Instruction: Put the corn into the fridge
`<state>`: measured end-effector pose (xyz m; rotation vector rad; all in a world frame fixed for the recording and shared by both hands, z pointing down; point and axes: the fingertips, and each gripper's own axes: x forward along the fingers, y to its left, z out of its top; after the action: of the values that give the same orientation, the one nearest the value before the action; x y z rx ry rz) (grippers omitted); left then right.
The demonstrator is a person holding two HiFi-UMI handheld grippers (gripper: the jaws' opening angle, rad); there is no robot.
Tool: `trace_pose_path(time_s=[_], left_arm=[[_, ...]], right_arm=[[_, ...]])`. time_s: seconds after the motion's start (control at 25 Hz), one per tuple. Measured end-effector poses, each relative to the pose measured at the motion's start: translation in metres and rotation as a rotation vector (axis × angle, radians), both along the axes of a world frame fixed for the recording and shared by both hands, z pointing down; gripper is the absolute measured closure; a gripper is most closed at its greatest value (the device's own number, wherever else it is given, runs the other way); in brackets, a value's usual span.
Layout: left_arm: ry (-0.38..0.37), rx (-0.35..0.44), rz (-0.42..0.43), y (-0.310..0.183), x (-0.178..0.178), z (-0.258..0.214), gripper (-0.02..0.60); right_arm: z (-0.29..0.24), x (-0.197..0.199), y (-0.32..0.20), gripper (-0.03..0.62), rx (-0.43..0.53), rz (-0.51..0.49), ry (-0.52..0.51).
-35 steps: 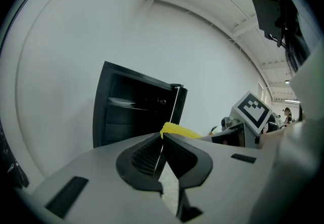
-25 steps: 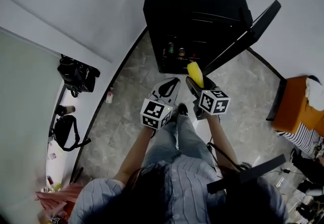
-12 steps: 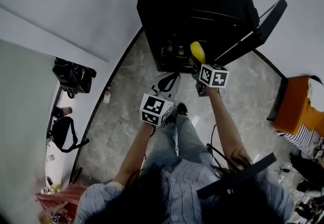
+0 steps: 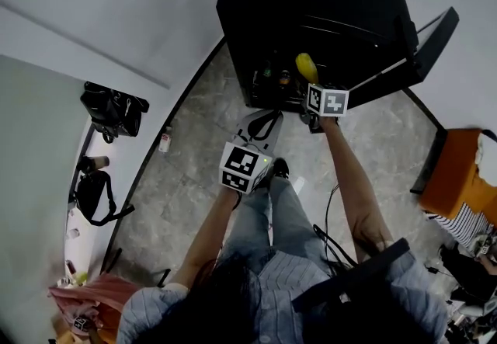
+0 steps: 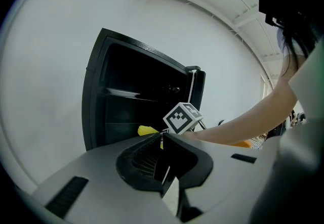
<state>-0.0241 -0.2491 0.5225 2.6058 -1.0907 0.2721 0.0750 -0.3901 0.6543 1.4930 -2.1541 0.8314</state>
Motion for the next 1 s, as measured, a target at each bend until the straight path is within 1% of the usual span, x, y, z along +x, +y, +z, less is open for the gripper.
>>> trace_pose_path(time_s=[0.16, 0.48, 0.76, 1.0], left_arm=[[0.0, 0.005, 0.0, -0.004, 0.002, 0.0, 0.574], [-0.006, 0.0, 0.004, -0.004, 0.005, 0.002, 0.574], [-0.009, -0.021, -0.018, -0.006, 0.004, 0.006, 0.574], [-0.007, -0.036, -0.046, -0.01, 0.003, 0.01, 0.574]], right_arm=[[0.01, -0.005, -0.01, 0.338, -0.006, -0.043, 0.06], [0.015, -0.012, -0.025, 0.338, -0.006, -0.09, 0.11], [0.027, -0.002, -0.034, 0.338, -0.022, -0.093, 0.141], [0.035, 0.003, -0.054, 0.338, -0.03, -0.088, 0.163]])
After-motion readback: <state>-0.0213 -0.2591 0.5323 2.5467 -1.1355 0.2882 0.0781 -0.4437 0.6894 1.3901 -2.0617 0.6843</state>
